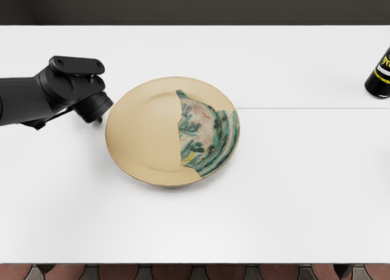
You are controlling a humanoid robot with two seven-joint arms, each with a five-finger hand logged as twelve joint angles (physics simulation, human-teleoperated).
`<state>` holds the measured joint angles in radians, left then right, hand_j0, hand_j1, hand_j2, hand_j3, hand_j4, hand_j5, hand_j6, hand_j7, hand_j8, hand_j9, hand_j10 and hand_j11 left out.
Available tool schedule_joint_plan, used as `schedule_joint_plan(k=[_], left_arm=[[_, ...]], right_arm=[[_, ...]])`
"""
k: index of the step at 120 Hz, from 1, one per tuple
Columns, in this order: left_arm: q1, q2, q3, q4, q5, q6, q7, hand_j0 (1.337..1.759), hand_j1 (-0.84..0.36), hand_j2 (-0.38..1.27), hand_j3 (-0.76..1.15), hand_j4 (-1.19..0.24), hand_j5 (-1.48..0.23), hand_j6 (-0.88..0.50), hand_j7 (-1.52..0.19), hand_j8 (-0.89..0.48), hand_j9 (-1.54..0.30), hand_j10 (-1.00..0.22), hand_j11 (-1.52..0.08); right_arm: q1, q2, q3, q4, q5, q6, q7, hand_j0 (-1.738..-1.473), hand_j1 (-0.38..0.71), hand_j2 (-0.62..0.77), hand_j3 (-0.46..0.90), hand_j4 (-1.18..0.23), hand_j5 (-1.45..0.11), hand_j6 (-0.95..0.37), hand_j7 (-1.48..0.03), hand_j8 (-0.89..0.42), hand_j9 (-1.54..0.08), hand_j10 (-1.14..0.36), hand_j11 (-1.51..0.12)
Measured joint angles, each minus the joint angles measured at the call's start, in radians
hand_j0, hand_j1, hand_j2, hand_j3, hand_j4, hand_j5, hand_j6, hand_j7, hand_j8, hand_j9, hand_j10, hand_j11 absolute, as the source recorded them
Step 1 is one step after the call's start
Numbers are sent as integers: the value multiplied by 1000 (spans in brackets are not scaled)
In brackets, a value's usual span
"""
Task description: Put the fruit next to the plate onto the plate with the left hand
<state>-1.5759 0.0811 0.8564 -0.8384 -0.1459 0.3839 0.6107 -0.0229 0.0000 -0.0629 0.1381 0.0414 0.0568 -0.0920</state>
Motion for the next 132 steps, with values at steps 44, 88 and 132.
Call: schedule_joint_plan(k=[44, 88, 132], left_arm=[[-97, 68, 1, -52, -9, 6, 0, 1653, -310, 377, 0, -687, -1124, -244, -1078, -264, -1051, -523, -1053], [-222, 122, -6, -176, -27, 22, 0, 1654, -341, 447, 0, -731, -1112, -270, -1069, -300, -1024, -534, -1040], [-327, 164, -41, -314, -49, 52, 1, 1656, -361, 570, 0, -741, -1095, -372, -1046, -395, -1026, -661, -1023]], right_arm=[[0, 0, 0, 0, 0, 0, 0, -1658, -320, -5, 0, -24, -31, -24, -31, -24, -31, -24, -31], [0, 0, 0, 0, 0, 0, 0, -1658, -320, -5, 0, -24, -31, -24, -31, -24, -31, -24, -31], [0, 0, 0, 0, 0, 0, 0, -1658, -320, -5, 0, -24, -31, -24, -31, -24, -31, -24, -31]])
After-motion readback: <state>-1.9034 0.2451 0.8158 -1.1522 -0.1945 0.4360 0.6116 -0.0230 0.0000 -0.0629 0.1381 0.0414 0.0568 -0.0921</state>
